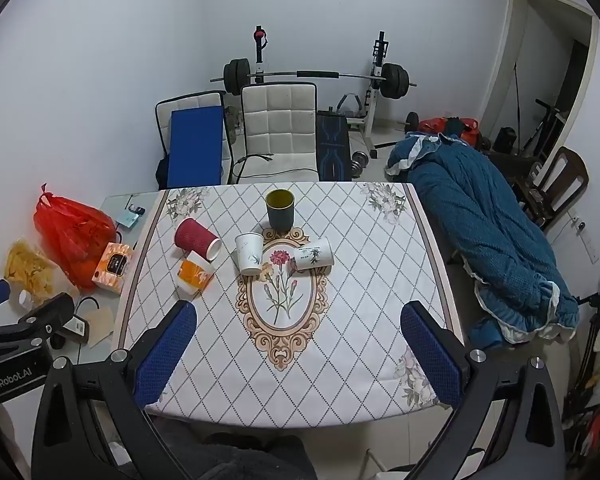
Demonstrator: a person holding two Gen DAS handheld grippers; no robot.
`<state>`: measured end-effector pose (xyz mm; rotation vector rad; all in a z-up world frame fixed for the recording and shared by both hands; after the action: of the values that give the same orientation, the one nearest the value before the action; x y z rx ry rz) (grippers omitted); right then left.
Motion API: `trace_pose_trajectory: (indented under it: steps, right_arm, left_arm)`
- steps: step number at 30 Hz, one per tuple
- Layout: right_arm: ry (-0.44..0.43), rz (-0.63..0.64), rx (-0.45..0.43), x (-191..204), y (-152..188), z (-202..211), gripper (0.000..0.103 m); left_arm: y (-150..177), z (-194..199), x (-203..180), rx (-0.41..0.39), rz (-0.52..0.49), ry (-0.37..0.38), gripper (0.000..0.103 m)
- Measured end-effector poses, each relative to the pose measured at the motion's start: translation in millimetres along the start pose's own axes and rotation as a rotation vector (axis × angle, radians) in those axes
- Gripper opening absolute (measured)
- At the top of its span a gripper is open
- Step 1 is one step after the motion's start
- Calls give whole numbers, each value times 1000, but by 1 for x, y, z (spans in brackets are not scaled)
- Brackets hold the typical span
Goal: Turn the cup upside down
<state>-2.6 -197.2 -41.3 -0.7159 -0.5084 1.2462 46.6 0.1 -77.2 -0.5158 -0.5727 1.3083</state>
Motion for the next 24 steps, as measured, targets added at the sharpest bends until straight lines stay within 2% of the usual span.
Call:
trace_pose_trajectory:
  steps: [24]
  right_arm:
    - [-7, -5, -1, 3, -9, 1, 103]
  left_arm:
    - [-12, -2, -6, -18, 13, 10, 103]
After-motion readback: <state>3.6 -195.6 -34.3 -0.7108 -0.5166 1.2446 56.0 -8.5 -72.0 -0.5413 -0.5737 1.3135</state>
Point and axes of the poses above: each gripper's, at about its wrist camera, not at the fingertips, and z roughly against the way its jaws point, x to its left, y to its underside, the point moved 9 cm from there along -z, roughly the way its jaws point, and after that the axes turned 10 degrees about -x, right-handed, at the moved point
